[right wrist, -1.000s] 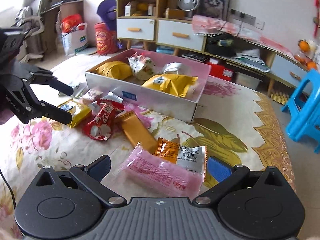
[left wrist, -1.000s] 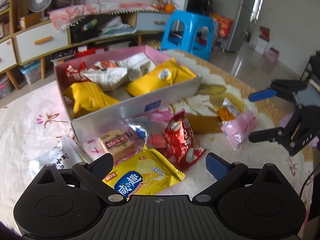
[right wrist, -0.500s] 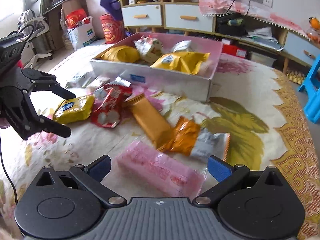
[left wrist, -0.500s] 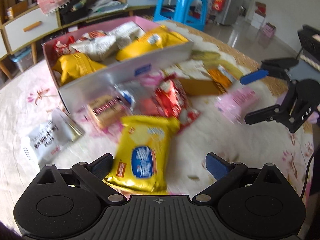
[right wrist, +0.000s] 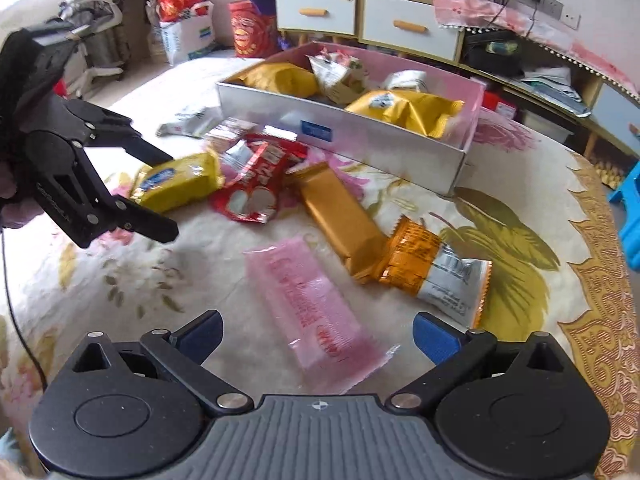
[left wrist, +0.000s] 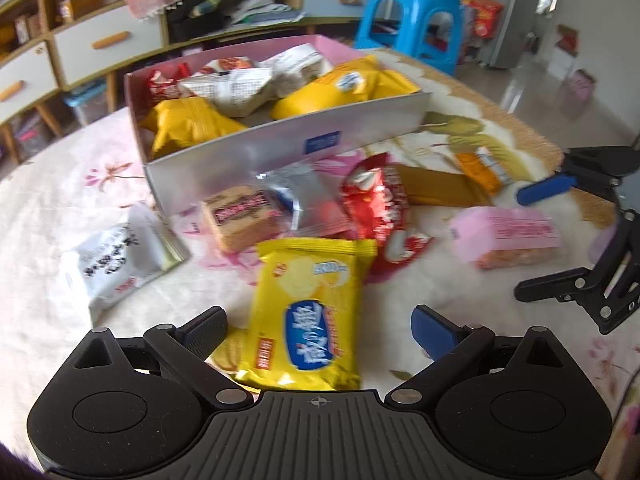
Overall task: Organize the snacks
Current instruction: 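Grasp the yellow chip packet with the left tool while the right tool grasps the pink wrapper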
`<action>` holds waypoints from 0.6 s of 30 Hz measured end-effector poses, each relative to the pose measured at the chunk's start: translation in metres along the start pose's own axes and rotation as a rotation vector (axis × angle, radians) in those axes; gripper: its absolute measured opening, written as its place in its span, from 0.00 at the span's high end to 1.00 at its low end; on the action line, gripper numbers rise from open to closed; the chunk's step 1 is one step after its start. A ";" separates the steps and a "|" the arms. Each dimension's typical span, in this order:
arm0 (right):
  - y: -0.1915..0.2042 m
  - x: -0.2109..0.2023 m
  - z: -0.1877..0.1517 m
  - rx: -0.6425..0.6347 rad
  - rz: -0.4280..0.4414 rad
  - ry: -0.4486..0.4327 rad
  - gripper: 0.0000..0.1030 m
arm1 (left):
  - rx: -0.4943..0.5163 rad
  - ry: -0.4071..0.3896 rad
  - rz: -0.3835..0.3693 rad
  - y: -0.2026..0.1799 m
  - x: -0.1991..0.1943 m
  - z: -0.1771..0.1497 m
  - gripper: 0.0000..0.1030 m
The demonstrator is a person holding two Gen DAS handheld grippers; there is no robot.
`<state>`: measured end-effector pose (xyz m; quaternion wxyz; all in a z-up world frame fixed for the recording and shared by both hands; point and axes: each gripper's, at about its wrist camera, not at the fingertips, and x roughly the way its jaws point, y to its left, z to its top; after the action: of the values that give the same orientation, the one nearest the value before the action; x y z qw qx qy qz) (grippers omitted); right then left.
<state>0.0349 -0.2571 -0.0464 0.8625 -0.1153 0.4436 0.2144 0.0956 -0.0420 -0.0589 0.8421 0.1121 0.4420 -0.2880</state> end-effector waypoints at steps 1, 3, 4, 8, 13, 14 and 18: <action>0.000 0.002 0.000 0.005 0.003 -0.002 0.16 | 0.001 0.000 0.013 0.000 0.001 0.000 0.05; 0.002 0.002 0.000 0.005 0.008 -0.003 0.16 | 0.000 -0.002 0.024 0.000 0.001 0.000 0.05; 0.003 0.002 0.001 0.002 0.007 -0.002 0.16 | -0.002 -0.003 0.027 0.000 0.001 -0.001 0.05; 0.004 0.004 0.003 0.013 0.007 0.001 0.18 | -0.006 -0.003 0.040 -0.002 0.000 -0.002 0.07; 0.011 0.003 0.007 0.000 0.023 -0.008 0.27 | -0.017 -0.003 0.061 -0.006 -0.003 -0.002 0.20; 0.014 0.003 0.008 -0.006 0.027 -0.012 0.31 | -0.016 -0.003 0.063 -0.007 -0.004 -0.002 0.21; 0.020 0.003 0.012 -0.022 0.038 -0.022 0.44 | -0.016 -0.004 0.069 -0.010 -0.008 -0.003 0.35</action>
<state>0.0352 -0.2339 -0.0424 0.8618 -0.1139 0.4338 0.2369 0.0839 -0.0456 -0.0538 0.8534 0.1200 0.4382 -0.2554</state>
